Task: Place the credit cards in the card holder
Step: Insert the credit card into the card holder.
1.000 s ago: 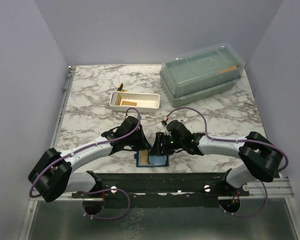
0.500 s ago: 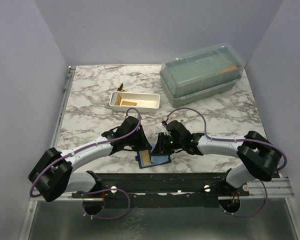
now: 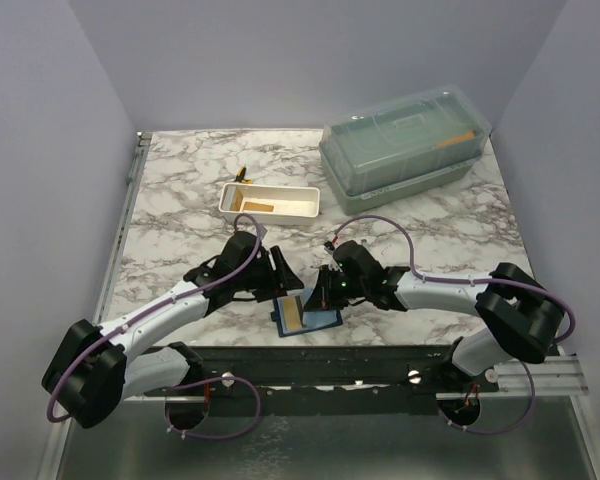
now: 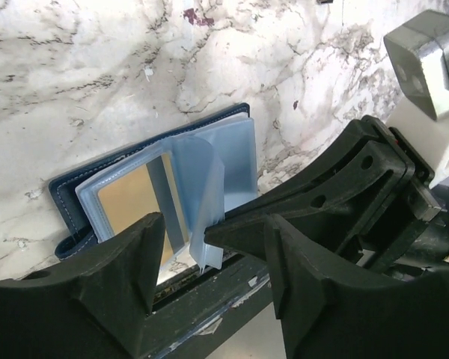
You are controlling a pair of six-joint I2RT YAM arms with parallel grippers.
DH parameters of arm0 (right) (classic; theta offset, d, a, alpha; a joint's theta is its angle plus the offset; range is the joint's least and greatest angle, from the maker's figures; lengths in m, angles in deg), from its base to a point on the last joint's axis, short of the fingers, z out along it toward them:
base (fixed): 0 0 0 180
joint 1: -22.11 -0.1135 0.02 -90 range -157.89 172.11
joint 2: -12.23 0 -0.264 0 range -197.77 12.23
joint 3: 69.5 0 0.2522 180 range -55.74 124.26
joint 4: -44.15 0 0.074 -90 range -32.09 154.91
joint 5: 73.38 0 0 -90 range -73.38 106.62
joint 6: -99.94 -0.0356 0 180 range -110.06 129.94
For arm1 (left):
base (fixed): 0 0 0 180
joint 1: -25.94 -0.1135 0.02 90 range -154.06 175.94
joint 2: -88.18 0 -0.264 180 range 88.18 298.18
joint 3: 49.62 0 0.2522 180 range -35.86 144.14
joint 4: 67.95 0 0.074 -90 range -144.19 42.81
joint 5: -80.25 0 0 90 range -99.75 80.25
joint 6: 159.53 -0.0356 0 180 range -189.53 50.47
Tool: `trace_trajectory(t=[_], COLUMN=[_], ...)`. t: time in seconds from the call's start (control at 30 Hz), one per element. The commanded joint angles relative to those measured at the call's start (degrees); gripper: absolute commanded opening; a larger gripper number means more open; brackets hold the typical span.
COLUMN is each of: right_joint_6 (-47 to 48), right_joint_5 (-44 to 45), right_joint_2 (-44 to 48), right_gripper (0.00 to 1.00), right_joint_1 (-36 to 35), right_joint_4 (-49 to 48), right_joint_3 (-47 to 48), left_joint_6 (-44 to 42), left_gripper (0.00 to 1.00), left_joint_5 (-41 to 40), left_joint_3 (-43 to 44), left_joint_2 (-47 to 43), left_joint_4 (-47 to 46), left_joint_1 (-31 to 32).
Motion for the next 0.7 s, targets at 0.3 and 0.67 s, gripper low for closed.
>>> trace_trajectory(t=[0.3,0.67], right_joint_6=[0.4,0.4], right_joint_5=[1.2,0.8], right_joint_2=[1.5,1.6], right_gripper=[0.00,0.00], right_joint_1=[-0.3,-0.3], right_joint_4=[-0.2,-0.4], right_joint_3=[-0.9,-0.9], left_joint_6=[1.4,0.8], left_gripper=[0.28,0.25], left_joint_5=[6.7,5.8], left_joint_3=[-2.3,-1.5], left_joint_2=[4.8,8.0], left_joint_4=[-8.7,-10.0], left_joint_1=[-0.3,-0.3])
